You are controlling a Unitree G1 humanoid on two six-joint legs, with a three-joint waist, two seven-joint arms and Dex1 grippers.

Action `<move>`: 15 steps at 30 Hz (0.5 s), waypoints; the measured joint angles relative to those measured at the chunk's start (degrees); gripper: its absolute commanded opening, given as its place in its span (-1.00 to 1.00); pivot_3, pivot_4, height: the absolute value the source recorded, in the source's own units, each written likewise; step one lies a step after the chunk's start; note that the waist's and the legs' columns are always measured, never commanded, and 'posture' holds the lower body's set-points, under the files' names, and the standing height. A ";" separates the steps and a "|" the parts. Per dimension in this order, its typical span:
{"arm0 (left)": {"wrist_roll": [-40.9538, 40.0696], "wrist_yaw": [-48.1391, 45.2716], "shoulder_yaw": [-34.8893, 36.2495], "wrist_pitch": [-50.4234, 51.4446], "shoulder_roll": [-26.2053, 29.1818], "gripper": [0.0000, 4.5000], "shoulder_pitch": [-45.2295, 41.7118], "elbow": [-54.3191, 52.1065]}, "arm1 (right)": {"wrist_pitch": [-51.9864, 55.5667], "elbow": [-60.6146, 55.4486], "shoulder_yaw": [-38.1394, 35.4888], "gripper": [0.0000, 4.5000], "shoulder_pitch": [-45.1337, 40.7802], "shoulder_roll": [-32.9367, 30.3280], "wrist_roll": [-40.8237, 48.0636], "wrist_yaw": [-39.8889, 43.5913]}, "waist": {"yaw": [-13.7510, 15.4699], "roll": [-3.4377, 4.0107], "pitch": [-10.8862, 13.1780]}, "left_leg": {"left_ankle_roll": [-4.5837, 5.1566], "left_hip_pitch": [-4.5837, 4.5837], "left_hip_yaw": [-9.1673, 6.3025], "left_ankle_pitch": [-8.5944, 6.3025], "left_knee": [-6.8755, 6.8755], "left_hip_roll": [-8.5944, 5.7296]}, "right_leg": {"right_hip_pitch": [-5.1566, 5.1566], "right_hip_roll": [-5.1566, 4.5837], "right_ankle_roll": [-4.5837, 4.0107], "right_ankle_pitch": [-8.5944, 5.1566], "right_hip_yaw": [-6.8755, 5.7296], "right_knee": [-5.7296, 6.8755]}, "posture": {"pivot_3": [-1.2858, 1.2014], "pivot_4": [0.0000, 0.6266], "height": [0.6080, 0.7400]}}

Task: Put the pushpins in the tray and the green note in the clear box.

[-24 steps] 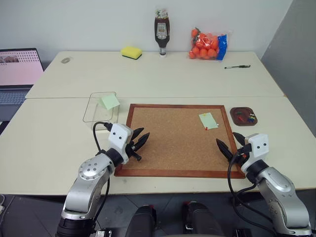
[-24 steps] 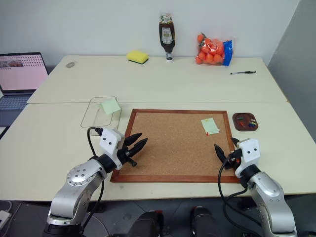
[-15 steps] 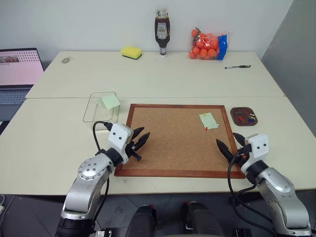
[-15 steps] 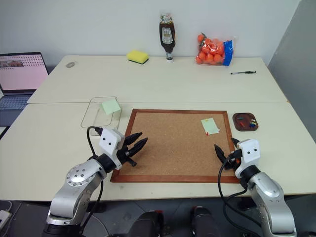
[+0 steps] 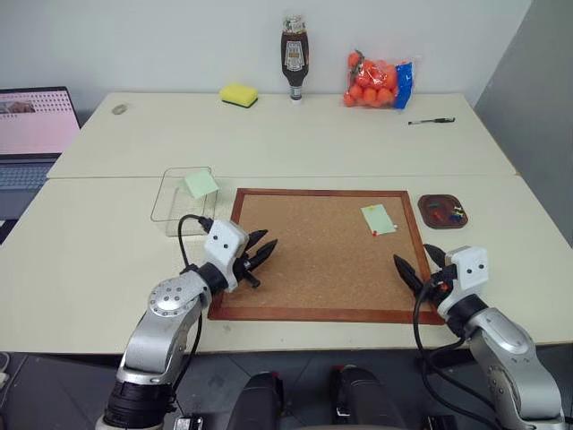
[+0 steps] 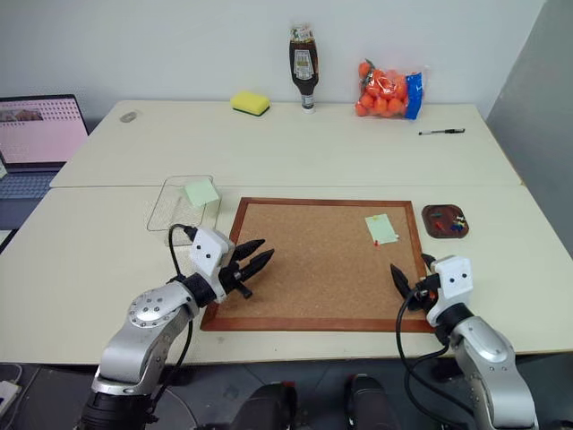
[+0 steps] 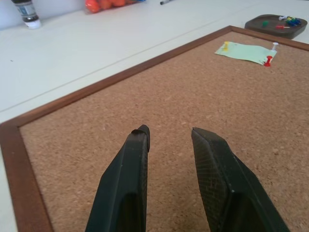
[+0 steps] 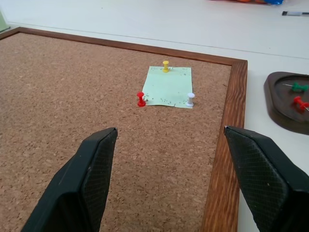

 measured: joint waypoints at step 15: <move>2.90 -5.60 -7.26 -3.49 -1.05 0.59 -8.61 12.15 | 8.03 -5.02 -1.78 0.66 -6.98 -3.43 2.23 -1.30 | -0.04 0.00 0.00 | 0.00 -0.02 0.04 0.00 0.03 -0.02 | 0.00 0.02 0.08 0.05 0.04 0.01 | 0.03 -0.52 1.00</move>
